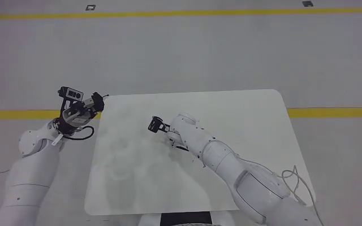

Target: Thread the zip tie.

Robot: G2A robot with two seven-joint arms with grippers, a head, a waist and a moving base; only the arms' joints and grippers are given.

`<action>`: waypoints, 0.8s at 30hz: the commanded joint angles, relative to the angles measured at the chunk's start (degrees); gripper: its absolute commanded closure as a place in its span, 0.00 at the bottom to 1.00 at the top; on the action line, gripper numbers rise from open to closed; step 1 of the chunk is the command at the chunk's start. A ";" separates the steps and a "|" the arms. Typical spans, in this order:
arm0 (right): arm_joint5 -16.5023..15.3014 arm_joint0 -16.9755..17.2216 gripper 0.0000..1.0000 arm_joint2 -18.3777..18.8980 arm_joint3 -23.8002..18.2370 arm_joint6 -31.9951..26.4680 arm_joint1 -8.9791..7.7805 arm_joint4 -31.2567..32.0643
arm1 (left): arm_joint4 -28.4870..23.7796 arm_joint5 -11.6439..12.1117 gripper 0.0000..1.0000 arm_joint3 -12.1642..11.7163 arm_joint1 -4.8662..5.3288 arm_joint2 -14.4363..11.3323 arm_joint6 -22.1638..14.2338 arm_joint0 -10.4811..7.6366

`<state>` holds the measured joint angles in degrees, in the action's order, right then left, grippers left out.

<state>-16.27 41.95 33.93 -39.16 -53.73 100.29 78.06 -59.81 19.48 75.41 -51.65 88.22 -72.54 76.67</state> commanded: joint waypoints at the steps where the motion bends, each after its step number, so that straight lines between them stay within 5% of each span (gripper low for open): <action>1: -0.17 -0.32 0.87 0.19 1.01 0.29 0.24 -0.66 | 0.00 0.00 1.00 0.00 0.00 0.00 0.00 0.00; 9: -0.56 -1.56 1.00 0.11 4.33 0.85 1.40 -1.92 | 0.00 0.00 1.00 0.00 0.00 0.00 0.00 0.00; 24: 0.24 -2.27 1.00 1.68 2.95 -0.36 1.20 -1.37 | 0.00 0.00 1.00 0.00 0.00 0.00 0.00 0.00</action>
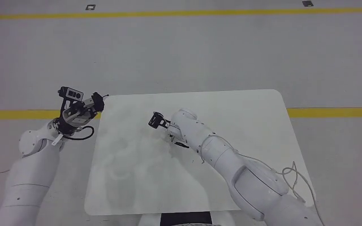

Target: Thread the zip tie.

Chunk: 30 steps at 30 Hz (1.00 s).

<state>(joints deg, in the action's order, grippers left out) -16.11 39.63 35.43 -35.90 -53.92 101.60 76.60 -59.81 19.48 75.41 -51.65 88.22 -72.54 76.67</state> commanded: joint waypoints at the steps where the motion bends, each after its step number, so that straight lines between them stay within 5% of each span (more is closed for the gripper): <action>1: 0.21 0.12 1.00 0.34 -0.63 -0.32 -0.22 0.29 | 0.00 0.00 1.00 0.00 0.00 0.00 0.00 0.00; 9: -0.33 0.92 1.00 2.60 -5.17 -3.15 -1.83 1.59 | 0.00 0.00 1.00 0.00 0.00 0.00 0.00 0.00; 15: -2.95 3.33 1.00 6.02 -13.05 -6.58 -4.31 2.94 | 0.00 0.00 1.00 0.00 0.00 0.00 0.00 0.00; 22: -3.37 9.49 1.00 11.46 -25.73 -9.11 -8.05 4.29 | 0.00 0.00 1.00 0.00 0.00 0.00 0.00 0.00; 30: -2.29 17.61 1.00 19.13 -37.81 -4.26 -11.17 4.29 | 0.00 0.00 1.00 0.00 0.00 0.00 0.00 0.00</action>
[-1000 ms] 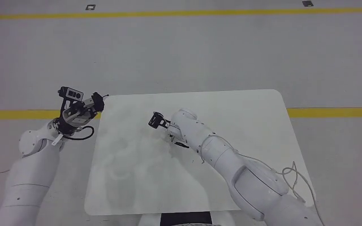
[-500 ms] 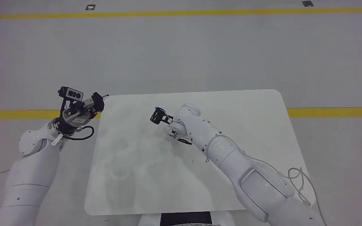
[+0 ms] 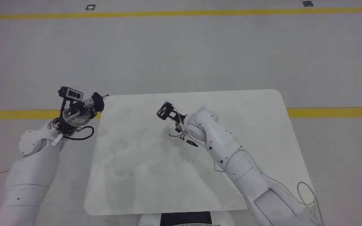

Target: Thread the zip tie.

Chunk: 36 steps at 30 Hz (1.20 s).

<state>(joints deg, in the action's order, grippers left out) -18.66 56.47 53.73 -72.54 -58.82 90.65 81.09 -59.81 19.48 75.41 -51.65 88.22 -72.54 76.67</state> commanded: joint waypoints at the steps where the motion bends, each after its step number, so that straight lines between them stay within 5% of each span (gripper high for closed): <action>1: 0.59 1.82 1.00 1.89 -2.73 1.54 -0.55 -0.35 | 0.00 0.00 1.00 0.00 0.00 0.00 0.00 0.00; 7: 4.21 6.88 1.00 8.03 -8.59 7.85 -1.62 -6.41 | 0.00 0.00 1.00 0.00 0.00 0.00 0.00 0.00; 11: 3.68 9.03 1.00 10.84 -9.90 13.76 -1.96 -13.03 | 0.00 0.00 1.00 0.00 0.00 0.00 0.00 0.00; 15: 0.07 8.75 1.00 10.93 -8.69 16.80 -2.14 -16.34 | 0.00 0.00 1.00 0.00 0.00 0.00 0.00 0.00; 28: 0.07 8.75 1.00 10.93 -8.69 16.80 -2.14 -16.34 | 0.00 0.00 1.00 0.00 0.00 0.00 0.00 0.00; 36: 11.25 12.87 1.00 12.47 -12.03 31.32 -1.87 -19.99 | 0.00 0.00 1.00 0.00 0.00 0.00 0.00 0.00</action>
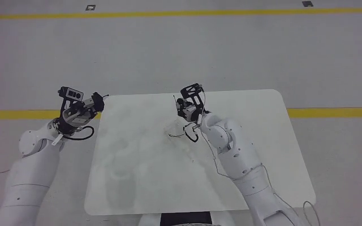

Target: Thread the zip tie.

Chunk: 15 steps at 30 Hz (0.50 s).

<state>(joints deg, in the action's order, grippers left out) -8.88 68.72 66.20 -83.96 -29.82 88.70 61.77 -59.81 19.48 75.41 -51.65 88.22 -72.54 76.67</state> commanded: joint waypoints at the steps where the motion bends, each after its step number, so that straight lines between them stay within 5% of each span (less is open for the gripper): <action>1: 2.62 1.30 1.00 -0.08 -1.19 4.43 0.18 -1.55 | 0.00 0.00 1.00 0.00 0.00 0.00 0.00 0.00; 9: 8.35 4.27 1.00 -2.55 -3.59 19.45 1.49 -10.66 | 0.00 0.00 1.00 0.00 0.00 0.00 0.00 0.00; 15: 10.97 3.93 1.00 -6.11 -4.55 25.49 2.53 -13.61 | 0.00 0.00 1.00 0.00 0.00 0.00 0.00 0.00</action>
<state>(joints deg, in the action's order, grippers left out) 2.06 72.84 60.68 -88.49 -4.67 91.13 48.24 -59.81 19.48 75.41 -51.65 88.22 -72.54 76.67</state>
